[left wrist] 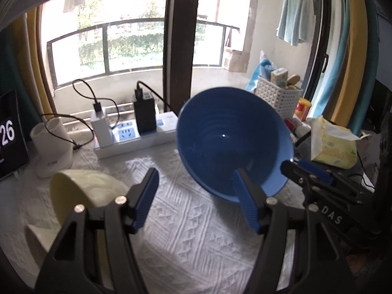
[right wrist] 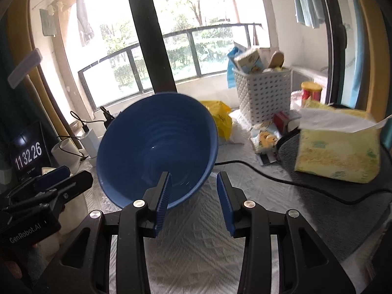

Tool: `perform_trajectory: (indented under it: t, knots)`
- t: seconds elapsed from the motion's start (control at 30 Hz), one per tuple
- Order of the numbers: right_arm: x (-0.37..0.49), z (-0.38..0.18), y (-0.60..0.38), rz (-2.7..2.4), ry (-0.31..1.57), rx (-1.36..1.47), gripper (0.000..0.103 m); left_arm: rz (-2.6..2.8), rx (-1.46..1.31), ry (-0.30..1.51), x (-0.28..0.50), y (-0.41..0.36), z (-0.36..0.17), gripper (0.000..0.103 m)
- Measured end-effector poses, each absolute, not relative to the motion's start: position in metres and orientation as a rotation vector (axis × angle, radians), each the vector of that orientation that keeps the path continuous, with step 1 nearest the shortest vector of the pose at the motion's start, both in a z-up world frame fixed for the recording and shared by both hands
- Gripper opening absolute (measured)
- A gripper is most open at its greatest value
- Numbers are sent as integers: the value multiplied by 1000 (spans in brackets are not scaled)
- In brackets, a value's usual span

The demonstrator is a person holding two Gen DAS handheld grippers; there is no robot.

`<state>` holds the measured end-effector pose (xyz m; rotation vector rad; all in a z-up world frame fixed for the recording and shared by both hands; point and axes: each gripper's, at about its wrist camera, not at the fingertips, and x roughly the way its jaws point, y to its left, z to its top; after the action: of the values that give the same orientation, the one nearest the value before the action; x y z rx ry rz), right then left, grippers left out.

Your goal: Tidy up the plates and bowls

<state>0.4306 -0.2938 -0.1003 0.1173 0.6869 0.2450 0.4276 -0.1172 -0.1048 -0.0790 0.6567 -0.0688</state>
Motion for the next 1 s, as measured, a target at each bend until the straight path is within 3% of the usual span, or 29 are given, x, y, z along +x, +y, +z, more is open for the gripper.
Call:
perform_trajectory:
  t: [0.8, 0.9, 1.0]
  knots:
    - [471, -131, -292, 223, 779, 240, 40, -31, 50, 646, 453, -148, -117, 63]
    - [472, -132, -292, 226, 784, 236, 40, -35, 31, 657, 455, -146, -118, 53]
    - [472, -132, -287, 243, 789, 212, 30, -29, 28, 652, 455, -145, -118, 46]
